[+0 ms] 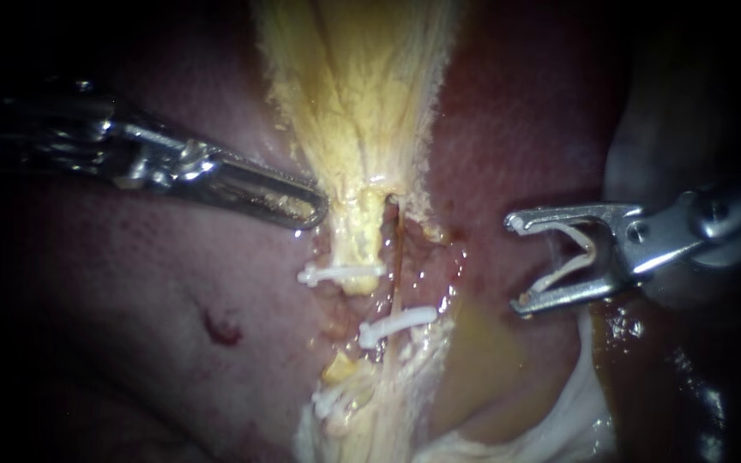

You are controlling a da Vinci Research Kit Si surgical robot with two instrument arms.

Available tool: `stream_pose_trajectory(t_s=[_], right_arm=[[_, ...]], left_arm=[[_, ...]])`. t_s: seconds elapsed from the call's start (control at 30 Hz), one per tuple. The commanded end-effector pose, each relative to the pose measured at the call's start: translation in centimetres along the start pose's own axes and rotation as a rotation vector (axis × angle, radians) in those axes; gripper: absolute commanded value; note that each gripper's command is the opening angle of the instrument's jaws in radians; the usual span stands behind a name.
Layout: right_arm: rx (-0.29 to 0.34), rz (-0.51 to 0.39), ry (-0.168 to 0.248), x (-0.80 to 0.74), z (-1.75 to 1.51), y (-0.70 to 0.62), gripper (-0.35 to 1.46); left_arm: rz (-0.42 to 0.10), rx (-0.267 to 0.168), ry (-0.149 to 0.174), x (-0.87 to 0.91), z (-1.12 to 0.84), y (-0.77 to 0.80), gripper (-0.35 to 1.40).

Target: Clipping second clip right tube

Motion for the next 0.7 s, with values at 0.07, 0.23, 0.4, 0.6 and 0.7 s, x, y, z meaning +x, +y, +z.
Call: stream_pose_trajectory(t_s=[0.07,0.23,0.4,0.6,0.7], right_arm=[[0.0,0.0,0.0,0.0,0.0,0.0,0.5],[0.0,-0.001,0.0,-0.01,0.0,-0.01,0.5],[0.0,-0.001,0.0,-0.01,0.01,0.0,0.5],[-0.001,0.0,0.0,-0.01,0.02,0.0,0.5],[0.0,0.0,0.003,0.0,0.03,0.01,0.5]], left_arm=[[0.001,0.005,0.001,-0.02,-0.07,0.0,-0.35],[-0.005,-0.008,-0.006,-0.14,-0.38,0.0,-0.35],[-0.015,-0.021,-0.026,-0.27,-0.74,-0.04,-0.35],[-0.024,-0.035,-0.048,-0.34,-1.08,-0.09,-0.35],[-0.026,-0.037,-0.052,-0.34,-1.12,-0.1,-0.35]])
